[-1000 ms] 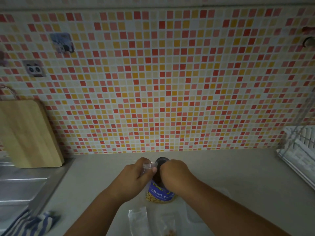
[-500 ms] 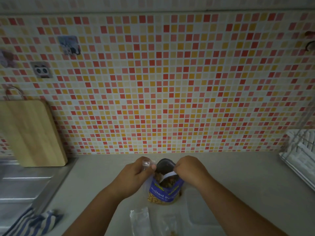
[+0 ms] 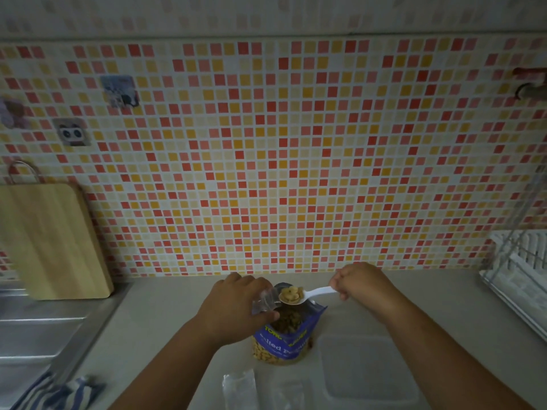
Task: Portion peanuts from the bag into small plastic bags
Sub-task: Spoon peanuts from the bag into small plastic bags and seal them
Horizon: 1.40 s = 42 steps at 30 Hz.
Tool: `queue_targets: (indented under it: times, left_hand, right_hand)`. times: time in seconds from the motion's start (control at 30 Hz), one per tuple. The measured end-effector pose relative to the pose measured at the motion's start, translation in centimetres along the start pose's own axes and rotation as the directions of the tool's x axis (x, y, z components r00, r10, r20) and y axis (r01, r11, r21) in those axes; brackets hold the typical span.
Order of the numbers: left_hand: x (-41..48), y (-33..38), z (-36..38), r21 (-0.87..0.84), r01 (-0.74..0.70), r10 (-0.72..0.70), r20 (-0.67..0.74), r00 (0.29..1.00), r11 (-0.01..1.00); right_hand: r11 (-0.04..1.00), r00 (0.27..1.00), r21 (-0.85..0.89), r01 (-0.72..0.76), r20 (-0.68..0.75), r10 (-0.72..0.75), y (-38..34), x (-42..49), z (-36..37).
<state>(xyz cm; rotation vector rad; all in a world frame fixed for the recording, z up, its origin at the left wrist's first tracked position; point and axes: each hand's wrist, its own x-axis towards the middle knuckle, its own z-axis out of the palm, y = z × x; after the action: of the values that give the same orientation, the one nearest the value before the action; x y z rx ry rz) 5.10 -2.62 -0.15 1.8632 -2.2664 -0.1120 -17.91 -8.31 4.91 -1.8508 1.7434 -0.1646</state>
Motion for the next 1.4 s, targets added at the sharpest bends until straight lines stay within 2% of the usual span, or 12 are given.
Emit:
queue_targets:
  times: [0.07,0.27,0.57,0.67,0.73,0.83,0.9,0.97,1.07,1.17,1.2,1.4]
  left_hand:
    - [0.4,0.2,0.3,0.058,-0.006,0.005,0.013,1.000,0.998]
    - [1.0,0.5,0.7,0.102,-0.016,0.012,0.034,0.999,0.995]
    - [1.5,1.7,1.7,0.101,-0.049,0.046,0.030,0.999,0.994]
    - [1.3,2.2,1.9,0.003,-0.014,0.014,0.022,1.000,1.000]
    - [1.2,2.3,1.9,-0.121,0.027,-0.028,-0.003,1.000,0.992]
    - [1.2,1.7,1.6,-0.257,0.066,-0.084,-0.062,0.994,0.964]
    - [1.2,1.2,1.0,-0.285,0.076,-0.100,-0.071,0.992,0.955]
    - [1.3,0.8,0.4,-0.310,0.086,-0.102,-0.036,0.994,0.947]
    - [1.1,1.0,-0.1,-0.347,0.092,-0.079,0.052,0.996,0.933]
    - [0.6,1.0,0.4,-0.395,0.101,-0.072,0.090,0.993,0.913]
    - [0.3,0.7,0.7,-0.423,0.110,-0.079,0.091,0.993,0.899]
    - [0.3,0.6,0.7,-0.474,0.110,-0.079,0.084,0.993,0.874]
  right_hand:
    - [0.999,0.999,-0.028,-0.043,-0.001,0.043,-0.5,-0.1,-0.8]
    - [0.989,0.990,0.098,0.108,-0.102,-0.098,0.3,-0.4,-1.0]
    - [0.933,0.969,-0.265,0.242,0.014,-0.247,-3.3,0.2,0.0]
    - [0.844,0.908,-0.365,0.394,0.011,-0.419,-5.3,-1.1,0.3]
    - [0.722,0.819,-0.490,0.488,-0.030,-0.574,-6.1,-2.2,0.0]
    - [0.597,0.706,-0.642,0.480,-0.121,-0.698,-6.0,-3.4,-1.7]
    - [0.641,0.712,-0.655,0.400,-0.218,-0.667,-5.5,-4.0,-2.8]
    - [0.654,0.772,-0.684,0.323,-0.209,-0.600,-5.5,-4.1,-3.1]
    - [0.582,0.900,-0.753,0.307,0.031,-0.435,-5.9,-3.3,-0.3]
    - [0.445,0.915,-0.824,0.350,0.198,-0.352,-5.9,-1.5,4.5]
    - [0.455,0.922,-0.819,0.351,0.217,-0.320,-5.8,-0.9,6.2]
    - [0.791,0.989,-0.594,0.147,0.109,-0.101,-5.2,1.7,9.8]
